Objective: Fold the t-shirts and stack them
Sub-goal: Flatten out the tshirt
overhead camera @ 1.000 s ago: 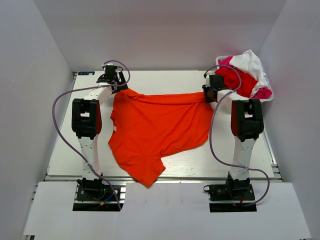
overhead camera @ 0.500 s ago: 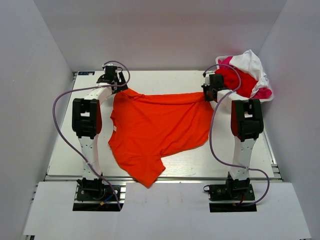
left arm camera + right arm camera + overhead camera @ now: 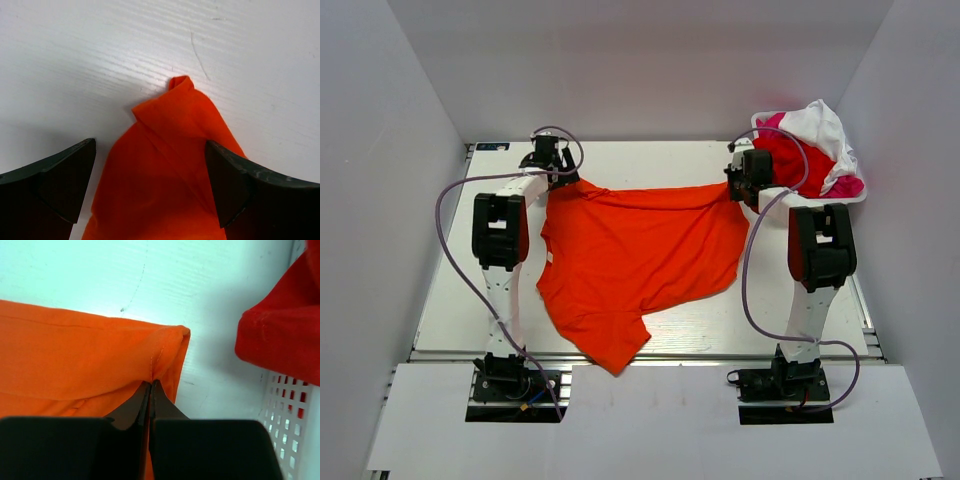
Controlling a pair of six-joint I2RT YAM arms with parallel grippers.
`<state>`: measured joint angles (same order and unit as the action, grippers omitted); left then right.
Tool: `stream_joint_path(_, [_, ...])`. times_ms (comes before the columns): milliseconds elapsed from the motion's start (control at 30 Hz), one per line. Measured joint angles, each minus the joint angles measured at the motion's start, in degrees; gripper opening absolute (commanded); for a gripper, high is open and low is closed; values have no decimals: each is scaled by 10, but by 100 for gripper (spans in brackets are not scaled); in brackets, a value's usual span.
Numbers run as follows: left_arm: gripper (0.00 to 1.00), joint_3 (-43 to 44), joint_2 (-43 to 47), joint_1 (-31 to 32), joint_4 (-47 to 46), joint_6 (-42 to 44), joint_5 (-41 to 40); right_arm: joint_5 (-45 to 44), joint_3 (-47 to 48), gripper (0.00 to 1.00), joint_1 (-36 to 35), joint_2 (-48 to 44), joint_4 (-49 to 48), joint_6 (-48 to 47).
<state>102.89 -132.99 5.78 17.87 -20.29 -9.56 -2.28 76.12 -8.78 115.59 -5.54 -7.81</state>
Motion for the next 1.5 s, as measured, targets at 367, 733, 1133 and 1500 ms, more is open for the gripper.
stream_joint_path(367, [42, 33, -28, 0, -47, -3, -2, 5, -9, 0, 0, -7, -20, 5])
stream_joint_path(733, [0, 27, -43, 0, -82, -6, 15, -6, -10, 0, 0, -7, -21, 14])
stream_joint_path(1133, [12, 38, -16, 0, -44, 9, -4, -10, -10, 0, 0, -8, -21, 16])
stream_joint_path(1500, [0, 97, -16, 0, -8, 21, 23, -23, -9, 0, 0, -8, -19, 16])
